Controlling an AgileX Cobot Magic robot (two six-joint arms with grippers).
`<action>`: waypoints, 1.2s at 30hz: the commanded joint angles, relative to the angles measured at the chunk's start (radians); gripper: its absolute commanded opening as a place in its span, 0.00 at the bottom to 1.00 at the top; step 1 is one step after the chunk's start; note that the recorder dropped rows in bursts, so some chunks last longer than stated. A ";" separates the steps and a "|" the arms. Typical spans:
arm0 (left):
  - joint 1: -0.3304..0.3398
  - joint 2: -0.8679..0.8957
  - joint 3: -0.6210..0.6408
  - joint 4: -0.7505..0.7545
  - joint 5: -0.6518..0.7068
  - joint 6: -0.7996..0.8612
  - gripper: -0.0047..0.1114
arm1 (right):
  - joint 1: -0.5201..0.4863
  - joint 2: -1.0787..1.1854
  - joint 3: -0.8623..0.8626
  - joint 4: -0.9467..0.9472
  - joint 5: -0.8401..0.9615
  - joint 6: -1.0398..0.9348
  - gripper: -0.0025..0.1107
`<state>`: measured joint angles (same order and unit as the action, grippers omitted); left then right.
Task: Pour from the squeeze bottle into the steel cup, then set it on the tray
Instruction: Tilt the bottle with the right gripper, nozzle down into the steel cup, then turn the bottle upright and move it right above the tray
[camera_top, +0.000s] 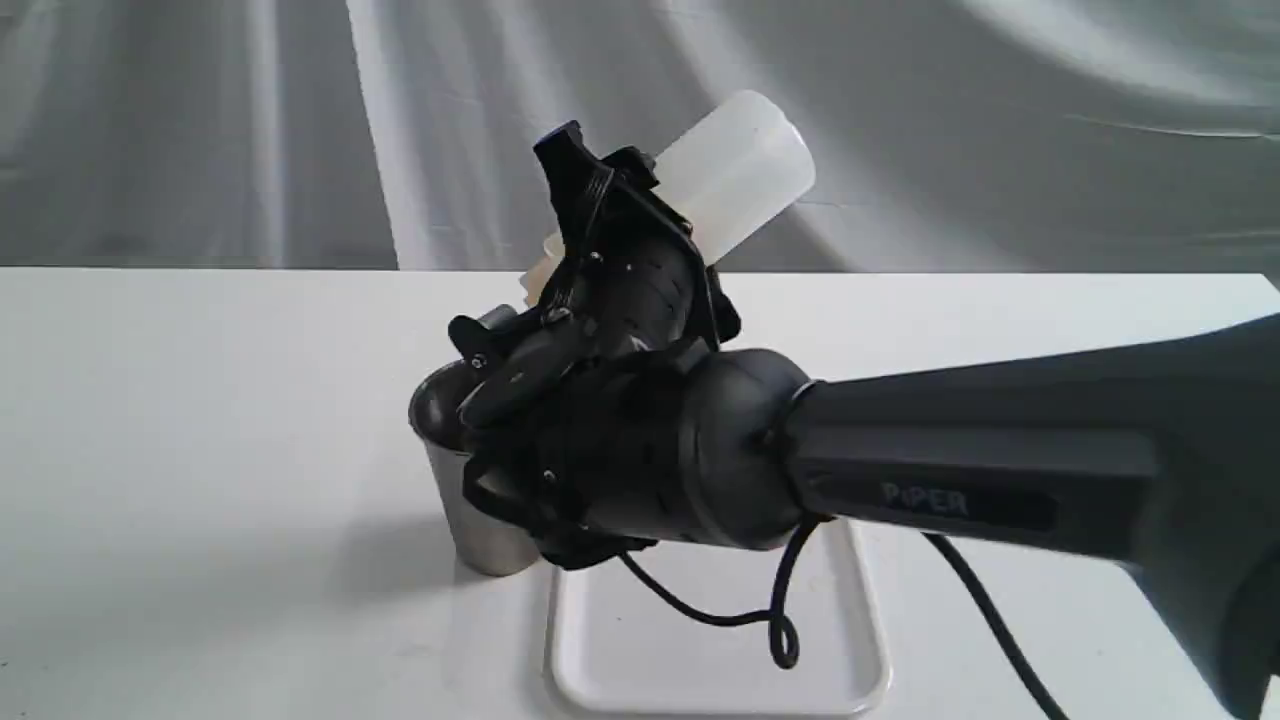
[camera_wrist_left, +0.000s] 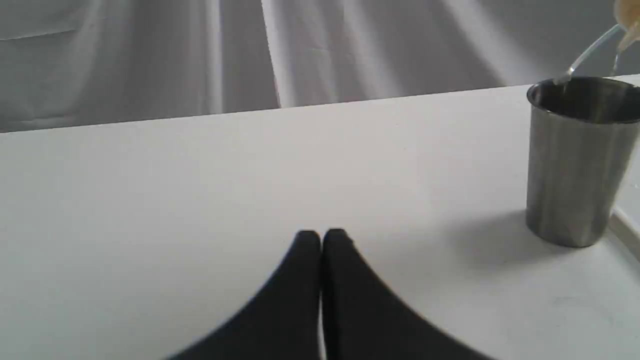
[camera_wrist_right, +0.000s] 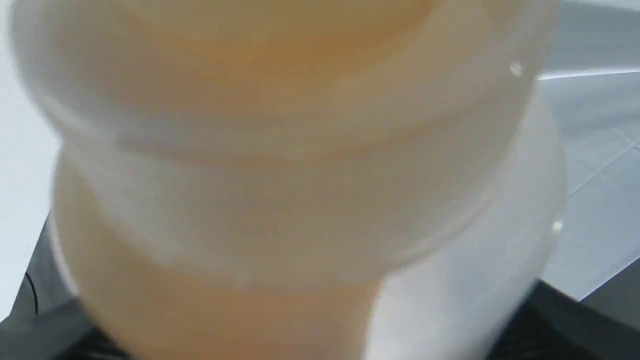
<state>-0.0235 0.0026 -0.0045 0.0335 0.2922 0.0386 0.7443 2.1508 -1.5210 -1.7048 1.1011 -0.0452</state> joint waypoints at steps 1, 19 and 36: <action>0.002 -0.003 0.004 -0.001 -0.008 -0.006 0.04 | 0.004 -0.017 -0.011 -0.040 0.026 -0.006 0.14; 0.002 -0.003 0.004 -0.001 -0.008 -0.004 0.04 | 0.004 -0.017 -0.011 -0.040 0.028 0.217 0.14; 0.002 -0.003 0.004 -0.001 -0.008 -0.003 0.04 | 0.013 -0.059 0.010 0.062 0.058 0.856 0.14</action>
<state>-0.0235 0.0026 -0.0045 0.0335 0.2922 0.0371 0.7485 2.1297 -1.5139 -1.6212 1.1211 0.7393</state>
